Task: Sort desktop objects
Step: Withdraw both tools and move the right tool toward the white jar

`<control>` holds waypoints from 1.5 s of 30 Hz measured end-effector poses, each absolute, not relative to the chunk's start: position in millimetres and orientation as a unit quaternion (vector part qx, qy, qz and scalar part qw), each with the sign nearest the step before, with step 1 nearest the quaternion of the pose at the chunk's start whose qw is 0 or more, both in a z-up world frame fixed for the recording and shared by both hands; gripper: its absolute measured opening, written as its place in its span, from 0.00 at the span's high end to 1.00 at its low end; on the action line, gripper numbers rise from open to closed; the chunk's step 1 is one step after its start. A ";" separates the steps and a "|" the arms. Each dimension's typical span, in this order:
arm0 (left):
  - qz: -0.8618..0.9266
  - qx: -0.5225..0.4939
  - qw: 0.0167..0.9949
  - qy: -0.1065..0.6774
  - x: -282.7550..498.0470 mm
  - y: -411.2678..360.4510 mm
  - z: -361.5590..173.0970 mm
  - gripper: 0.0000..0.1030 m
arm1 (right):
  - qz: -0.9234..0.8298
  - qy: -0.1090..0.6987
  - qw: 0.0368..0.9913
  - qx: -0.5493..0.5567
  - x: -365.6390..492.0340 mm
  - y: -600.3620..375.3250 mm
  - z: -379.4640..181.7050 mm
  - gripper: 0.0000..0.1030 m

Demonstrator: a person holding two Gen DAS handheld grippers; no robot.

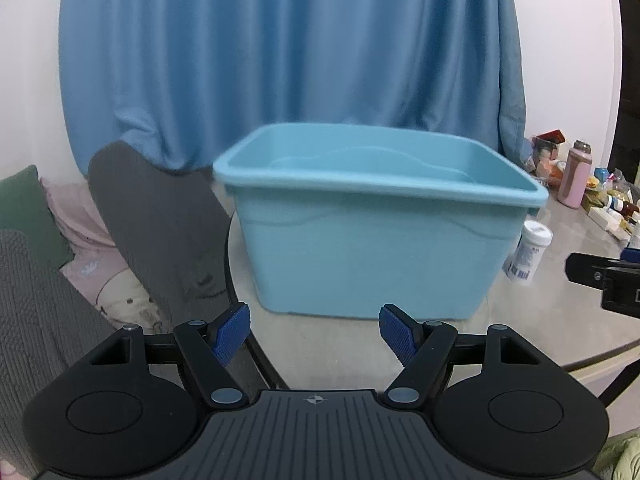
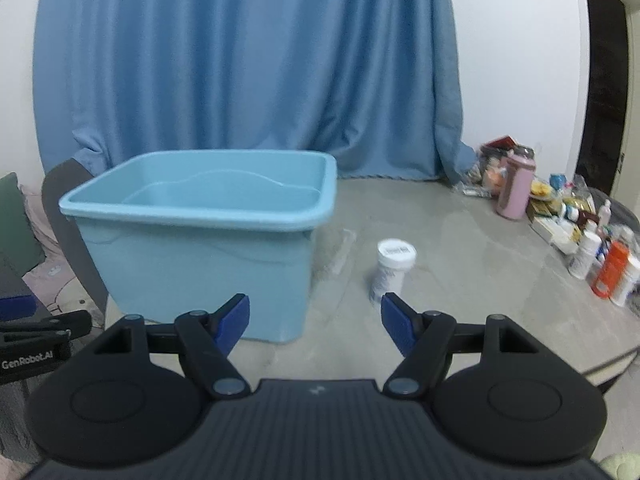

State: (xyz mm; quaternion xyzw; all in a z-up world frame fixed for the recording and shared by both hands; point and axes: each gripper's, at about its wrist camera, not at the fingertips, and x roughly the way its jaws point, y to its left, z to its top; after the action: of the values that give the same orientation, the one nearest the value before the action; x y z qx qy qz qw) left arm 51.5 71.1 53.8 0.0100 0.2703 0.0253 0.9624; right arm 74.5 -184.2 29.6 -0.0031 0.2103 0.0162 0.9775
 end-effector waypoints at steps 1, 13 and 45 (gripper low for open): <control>0.026 0.008 0.962 0.273 50.3 70.9 50.2 0.28 | 0.014 0.212 0.977 -0.003 72.0 -185.8 25.0 0.30; 0.020 0.008 0.959 0.282 39.2 61.5 25.1 0.28 | -0.009 0.235 0.972 -0.001 59.8 -198.1 -7.2 0.30; 0.043 -0.028 0.955 0.292 70.1 37.5 7.4 0.28 | -0.015 0.249 0.968 0.016 95.2 -239.4 -28.6 0.30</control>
State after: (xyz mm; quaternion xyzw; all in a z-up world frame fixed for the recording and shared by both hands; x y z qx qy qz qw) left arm 70.1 37.5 7.4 -0.0275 0.2923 0.0431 0.9550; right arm 95.2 -239.4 -28.6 0.0156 0.2493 -0.0150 0.9682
